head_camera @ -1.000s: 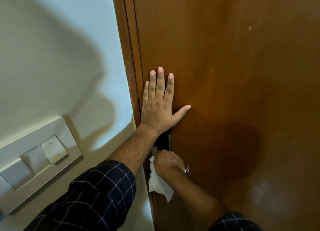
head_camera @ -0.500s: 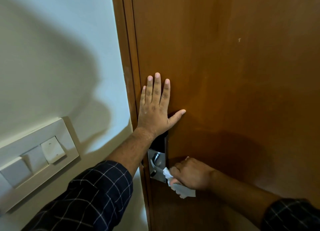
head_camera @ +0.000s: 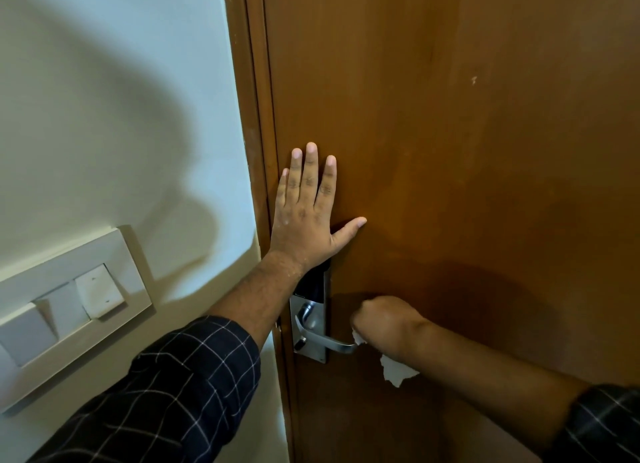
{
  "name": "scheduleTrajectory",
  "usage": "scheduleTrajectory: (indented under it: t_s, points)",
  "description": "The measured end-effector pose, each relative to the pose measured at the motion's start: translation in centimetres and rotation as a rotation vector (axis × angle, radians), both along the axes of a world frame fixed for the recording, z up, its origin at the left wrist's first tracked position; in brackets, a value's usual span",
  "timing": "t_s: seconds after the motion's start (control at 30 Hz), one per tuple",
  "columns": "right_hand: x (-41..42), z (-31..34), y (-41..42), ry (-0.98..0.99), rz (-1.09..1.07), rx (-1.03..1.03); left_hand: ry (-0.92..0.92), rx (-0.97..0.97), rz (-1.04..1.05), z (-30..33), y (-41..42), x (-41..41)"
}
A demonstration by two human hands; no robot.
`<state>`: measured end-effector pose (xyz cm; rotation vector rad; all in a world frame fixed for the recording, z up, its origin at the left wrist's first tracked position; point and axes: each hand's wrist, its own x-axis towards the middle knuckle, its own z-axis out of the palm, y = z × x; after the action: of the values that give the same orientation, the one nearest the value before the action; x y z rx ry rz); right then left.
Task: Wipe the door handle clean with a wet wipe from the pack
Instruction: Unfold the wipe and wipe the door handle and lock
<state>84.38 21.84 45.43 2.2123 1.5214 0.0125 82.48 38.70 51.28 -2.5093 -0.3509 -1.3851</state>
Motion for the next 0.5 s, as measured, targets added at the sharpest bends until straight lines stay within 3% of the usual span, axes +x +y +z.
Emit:
scheduleTrajectory:
  t_s: [0.1,0.2,0.27,0.4,0.5]
  points:
    - [1.2,0.6,-1.1,0.243,-0.202,0.467,-0.005,0.003,0.002,-0.2,0.0,0.2]
    - [0.4,0.1,-0.6,0.320,-0.252,0.996,-0.011,0.004,-0.004,-0.2,0.0,0.4]
    - [-1.0,-1.4,0.6,0.341,-0.253,1.041,-0.013,0.007,-0.001,0.0,0.1,0.4]
    - [-3.7,-6.1,2.1,0.192,-0.127,0.792,-0.016,0.003,0.003,0.0,0.1,0.3]
    - [-4.3,-8.1,1.2,0.111,-0.041,0.842,-0.021,-0.001,0.002,-0.2,0.3,0.2]
